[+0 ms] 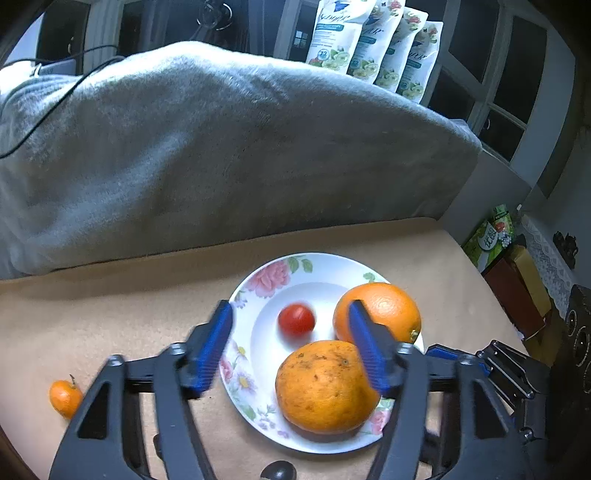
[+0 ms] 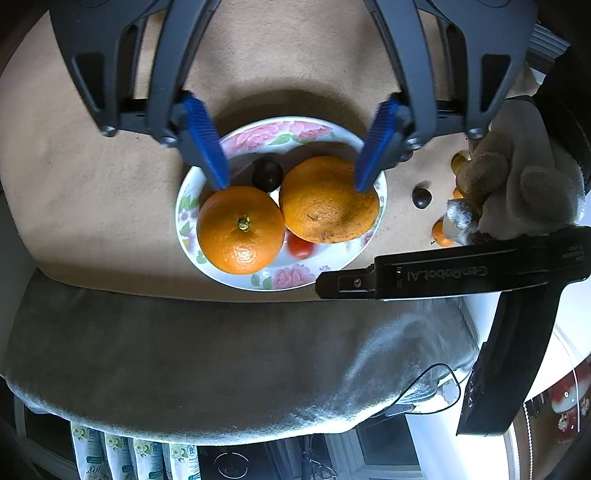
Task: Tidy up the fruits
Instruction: 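Open the left gripper over the plate while the right gripper releases the plum there, then withdraw both tools from the plate toward the remaining loose fruits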
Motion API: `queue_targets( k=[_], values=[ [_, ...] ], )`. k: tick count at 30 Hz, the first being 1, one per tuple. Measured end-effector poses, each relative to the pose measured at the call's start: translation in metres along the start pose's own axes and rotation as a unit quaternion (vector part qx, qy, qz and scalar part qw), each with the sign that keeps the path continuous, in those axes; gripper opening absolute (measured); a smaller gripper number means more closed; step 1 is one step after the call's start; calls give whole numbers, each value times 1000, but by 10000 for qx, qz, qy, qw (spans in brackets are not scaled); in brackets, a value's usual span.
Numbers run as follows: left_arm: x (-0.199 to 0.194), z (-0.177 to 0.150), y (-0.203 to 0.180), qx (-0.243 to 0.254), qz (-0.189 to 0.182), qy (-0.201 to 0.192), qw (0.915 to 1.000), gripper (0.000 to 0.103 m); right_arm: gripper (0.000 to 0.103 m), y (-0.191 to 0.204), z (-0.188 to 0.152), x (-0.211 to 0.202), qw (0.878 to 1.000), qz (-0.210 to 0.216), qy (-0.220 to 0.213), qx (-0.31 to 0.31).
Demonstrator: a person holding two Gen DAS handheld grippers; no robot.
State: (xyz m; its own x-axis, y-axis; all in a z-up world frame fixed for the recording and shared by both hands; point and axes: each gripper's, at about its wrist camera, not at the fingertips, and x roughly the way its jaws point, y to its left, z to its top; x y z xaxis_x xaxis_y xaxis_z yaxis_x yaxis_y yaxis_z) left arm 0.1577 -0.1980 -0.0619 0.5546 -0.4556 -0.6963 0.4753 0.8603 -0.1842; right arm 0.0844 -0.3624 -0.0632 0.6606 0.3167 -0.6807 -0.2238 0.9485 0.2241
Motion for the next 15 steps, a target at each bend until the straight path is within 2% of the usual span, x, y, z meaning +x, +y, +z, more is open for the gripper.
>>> queue_targets(
  k=[1,4,15],
  values=[
    [-1,0,-1,14,23,-23,10000,74,88,0,0,-1,10000,15,-24,2],
    [-4,1,-2,24,89,-66,9999,79,90,3,0,-3,10000,31,-64,-29],
    [-16,0,-4,72,193,-192,9996,79,90,17,4,-9,9996,11,-145,-259]
  ],
)
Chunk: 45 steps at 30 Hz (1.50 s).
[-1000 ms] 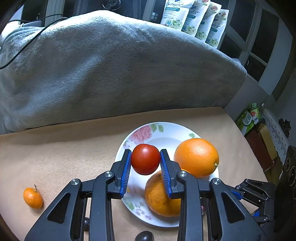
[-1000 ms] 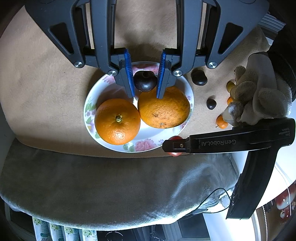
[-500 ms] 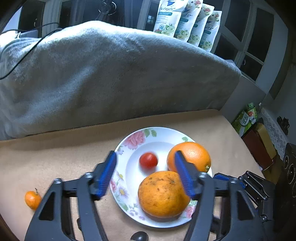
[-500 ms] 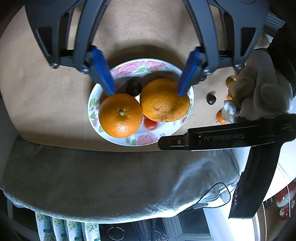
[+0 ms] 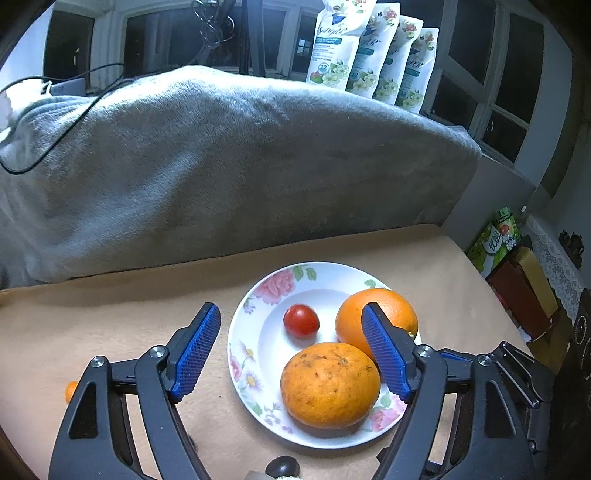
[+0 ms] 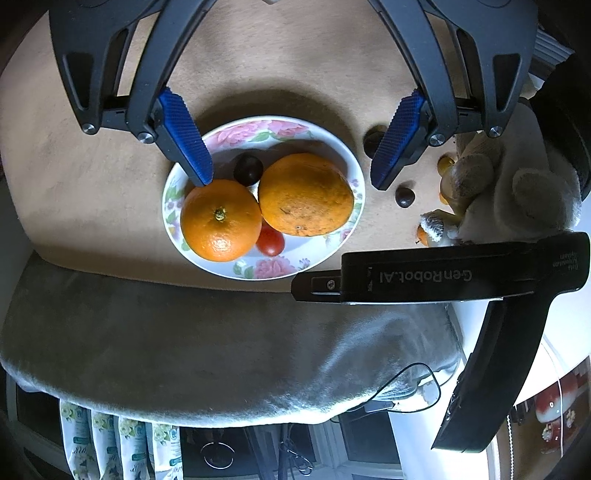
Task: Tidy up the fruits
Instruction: 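Withdraw both tools from the plate toward the remaining loose fruits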
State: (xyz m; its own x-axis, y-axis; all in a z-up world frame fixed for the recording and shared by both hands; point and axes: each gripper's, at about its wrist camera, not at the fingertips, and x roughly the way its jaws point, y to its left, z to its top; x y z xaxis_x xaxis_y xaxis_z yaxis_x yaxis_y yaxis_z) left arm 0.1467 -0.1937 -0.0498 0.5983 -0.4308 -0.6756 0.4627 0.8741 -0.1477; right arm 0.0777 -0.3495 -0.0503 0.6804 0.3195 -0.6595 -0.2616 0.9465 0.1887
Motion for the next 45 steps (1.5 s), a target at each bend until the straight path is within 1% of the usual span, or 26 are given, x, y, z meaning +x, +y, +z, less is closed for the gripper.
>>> queue_targets(
  k=[11,21,26,31,33,41,45],
  values=[
    [-29,-5,6,-42,77,-193,9998,79,90,19,0,-15,9999,44,-84,-107],
    [-60,-18,21,-149,197,-360,9990,79,90,42,1,-21,9996,231,-67,-168],
    [-72,-27,45,-373,241,-307,9985,79,90,55,0,-19,9990,406,-26,-208],
    [-85,-37,85,-810,372,-274,9956,79,90,66,0,-15,9978,618,51,-234],
    [-90,-41,97,-897,451,-285,9945,79,90,71,0,-12,9974,671,78,-264],
    [-108,-70,146,-1289,755,-177,9886,77,90,85,-1,6,9945,986,268,-246],
    [-110,-87,158,-1428,790,-78,9866,75,89,90,-3,19,9926,1133,421,-141]
  ],
)
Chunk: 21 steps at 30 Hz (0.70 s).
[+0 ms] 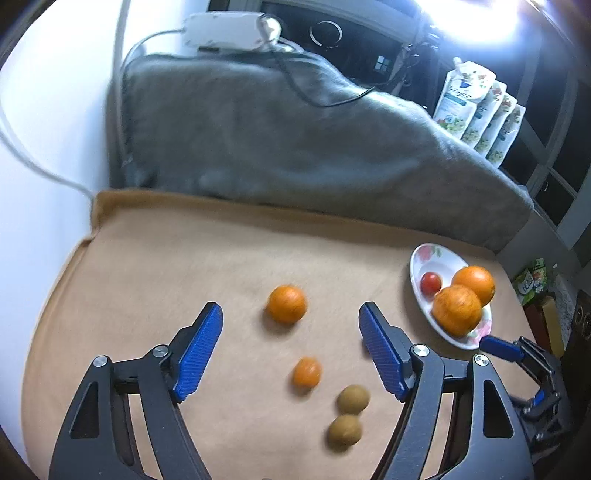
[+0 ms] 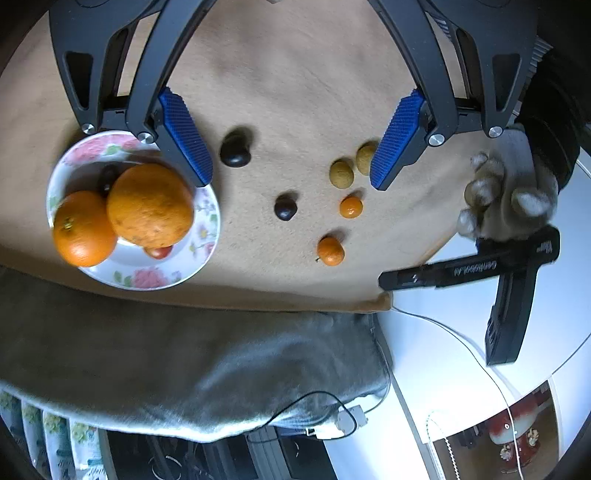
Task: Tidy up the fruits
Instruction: 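Withdraw both tools from the plate toward the remaining loose fruits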
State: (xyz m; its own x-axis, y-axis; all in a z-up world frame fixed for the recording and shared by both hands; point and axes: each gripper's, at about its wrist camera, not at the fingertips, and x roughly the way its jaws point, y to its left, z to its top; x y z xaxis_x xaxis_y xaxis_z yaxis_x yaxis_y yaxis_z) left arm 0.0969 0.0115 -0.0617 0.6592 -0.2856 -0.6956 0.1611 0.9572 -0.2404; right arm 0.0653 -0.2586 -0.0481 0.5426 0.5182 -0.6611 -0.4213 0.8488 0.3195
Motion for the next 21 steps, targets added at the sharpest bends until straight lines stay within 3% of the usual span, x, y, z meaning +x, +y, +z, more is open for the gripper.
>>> queue_targets(
  k=[6,10,21],
  values=[
    [7,-16,15,-166,-41,193,9997,69,74,-1,-1,16,9992,250,209,251],
    [7,-25,20,-235,-112,240,9994,59,65,-8,0,19,9980,349,243,474],
    [-3,-56,5,-116,-456,326,9984,53,61,-8,5,30,9962,553,448,512]
  ],
)
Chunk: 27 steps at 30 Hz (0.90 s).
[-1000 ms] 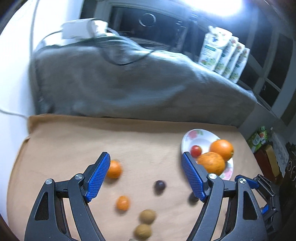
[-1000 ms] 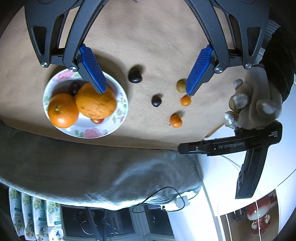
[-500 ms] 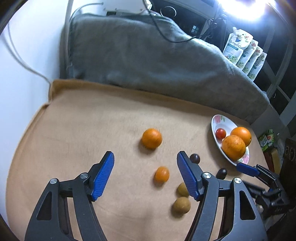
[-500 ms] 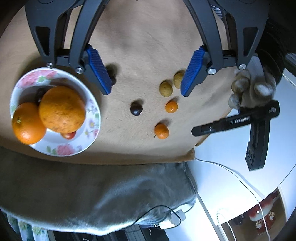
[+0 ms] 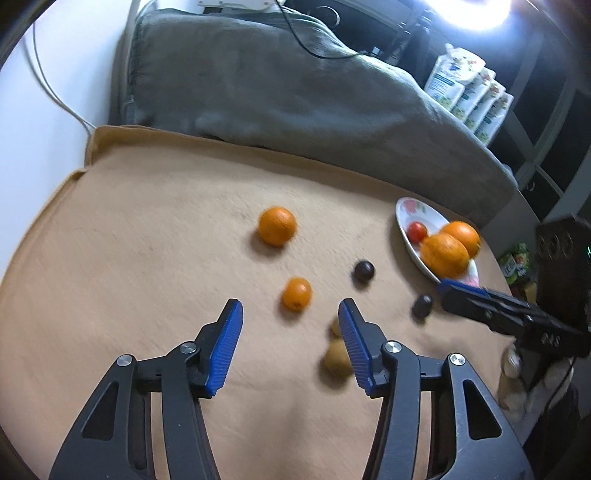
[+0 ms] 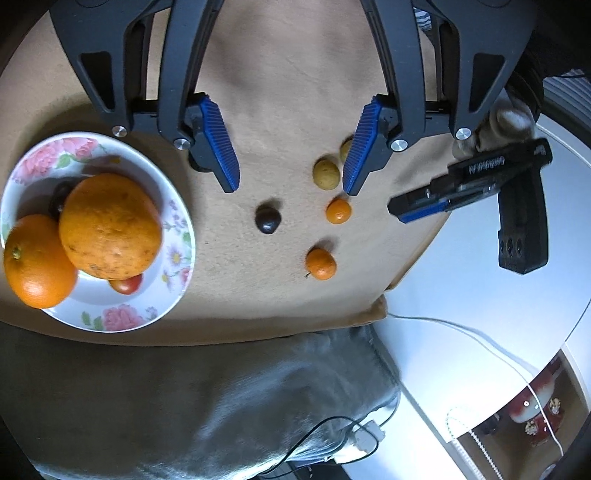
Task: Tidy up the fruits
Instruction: 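Withdraw both tools from the plate toward the remaining loose fruits, then close the left gripper on a brown round fruit while the right gripper grasps another dark plum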
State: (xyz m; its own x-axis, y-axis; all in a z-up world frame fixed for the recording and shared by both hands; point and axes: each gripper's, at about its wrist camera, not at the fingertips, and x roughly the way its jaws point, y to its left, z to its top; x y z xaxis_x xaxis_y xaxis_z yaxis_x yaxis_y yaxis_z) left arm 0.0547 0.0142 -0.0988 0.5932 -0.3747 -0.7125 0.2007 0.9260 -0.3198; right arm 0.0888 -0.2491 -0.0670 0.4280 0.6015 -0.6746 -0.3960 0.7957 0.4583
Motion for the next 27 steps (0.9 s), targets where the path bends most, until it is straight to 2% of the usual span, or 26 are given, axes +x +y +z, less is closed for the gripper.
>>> queue_targets(
  k=[9,12,16,24,27],
  values=[
    [0,-28,-24,380,7,146,9992,52,56,9,2,19,9997,150,168,-50],
    [4,-33,-33,590,46,192,9981,48,55,11,2,25,9995,163,245,-62],
    [9,-36,-39,631,2,240,9977,43,52,10,4,30,9994,173,298,8],
    [19,-40,-41,724,69,320,9968,40,51,7,13,36,9995,-182,241,-82],
    [22,-40,-42,746,95,326,9966,40,48,7,16,38,9995,-147,248,-129]
  ],
)
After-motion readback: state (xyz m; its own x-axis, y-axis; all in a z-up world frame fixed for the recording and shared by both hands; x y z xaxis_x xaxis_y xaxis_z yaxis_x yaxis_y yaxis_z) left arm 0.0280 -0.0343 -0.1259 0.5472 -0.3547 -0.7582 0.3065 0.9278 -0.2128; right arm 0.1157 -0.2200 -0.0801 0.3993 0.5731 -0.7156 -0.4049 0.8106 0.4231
